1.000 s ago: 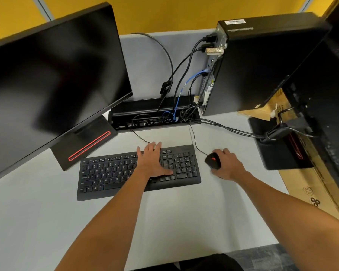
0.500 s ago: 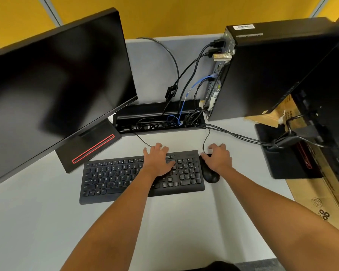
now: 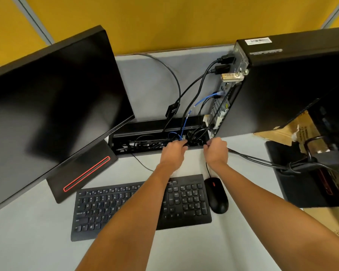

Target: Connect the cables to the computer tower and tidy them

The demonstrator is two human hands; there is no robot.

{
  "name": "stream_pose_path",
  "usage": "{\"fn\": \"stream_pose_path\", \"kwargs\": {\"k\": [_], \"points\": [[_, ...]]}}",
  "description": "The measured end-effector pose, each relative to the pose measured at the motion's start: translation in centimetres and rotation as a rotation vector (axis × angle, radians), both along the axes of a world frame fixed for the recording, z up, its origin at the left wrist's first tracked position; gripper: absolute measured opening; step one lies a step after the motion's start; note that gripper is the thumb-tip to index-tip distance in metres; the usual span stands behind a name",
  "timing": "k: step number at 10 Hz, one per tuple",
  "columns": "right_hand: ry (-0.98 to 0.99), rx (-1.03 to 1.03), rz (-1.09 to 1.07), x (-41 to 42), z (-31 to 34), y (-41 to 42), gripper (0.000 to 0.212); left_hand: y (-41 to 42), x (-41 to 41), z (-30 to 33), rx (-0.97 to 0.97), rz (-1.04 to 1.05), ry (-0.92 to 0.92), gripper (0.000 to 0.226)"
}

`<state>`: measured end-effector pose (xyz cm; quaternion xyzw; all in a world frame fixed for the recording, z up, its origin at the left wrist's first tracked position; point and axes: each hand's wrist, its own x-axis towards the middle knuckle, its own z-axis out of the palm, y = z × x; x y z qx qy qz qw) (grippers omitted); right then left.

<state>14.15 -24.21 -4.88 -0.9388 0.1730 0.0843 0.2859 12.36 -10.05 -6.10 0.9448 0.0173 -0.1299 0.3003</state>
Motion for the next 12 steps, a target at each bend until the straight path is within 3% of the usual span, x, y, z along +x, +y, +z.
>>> {"fn": "stream_pose_path", "kwargs": {"k": [1,3,4,5,6,7,9,12], "points": [[0.005,-0.072,0.076,0.4,-0.7,-0.1,0.015,-1.1,2.3,-0.4,-0.121,0.082,-0.026,0.029],[0.030,-0.199,0.278,1.4,-2.6,-0.3,0.011,-2.7,5.3,-1.8,-0.023,0.212,-0.001,0.018],[0.042,-0.187,0.315,1.4,-2.8,-0.4,0.008,-2.7,5.4,-2.1,-0.066,0.303,0.001,0.017],[0.028,-0.141,0.298,1.0,-2.6,-0.6,0.006,-2.5,4.4,-2.3,-0.229,0.429,0.024,0.020],[-0.006,-0.100,0.267,0.1,-1.9,-1.0,0.025,-1.4,2.5,-1.8,-0.324,0.429,0.058,0.026],[-0.035,-0.135,0.255,-0.8,-1.2,-1.6,0.035,0.9,0.7,-1.4,-0.273,0.396,0.108,0.030],[-0.039,-0.294,0.326,-3.7,0.2,-2.0,0.037,5.9,-3.6,0.1,-0.119,0.359,0.153,0.027],[0.064,-0.279,0.513,-6.1,3.2,-2.3,0.040,11.5,-8.0,0.4,-0.145,0.362,0.202,0.024]]}}
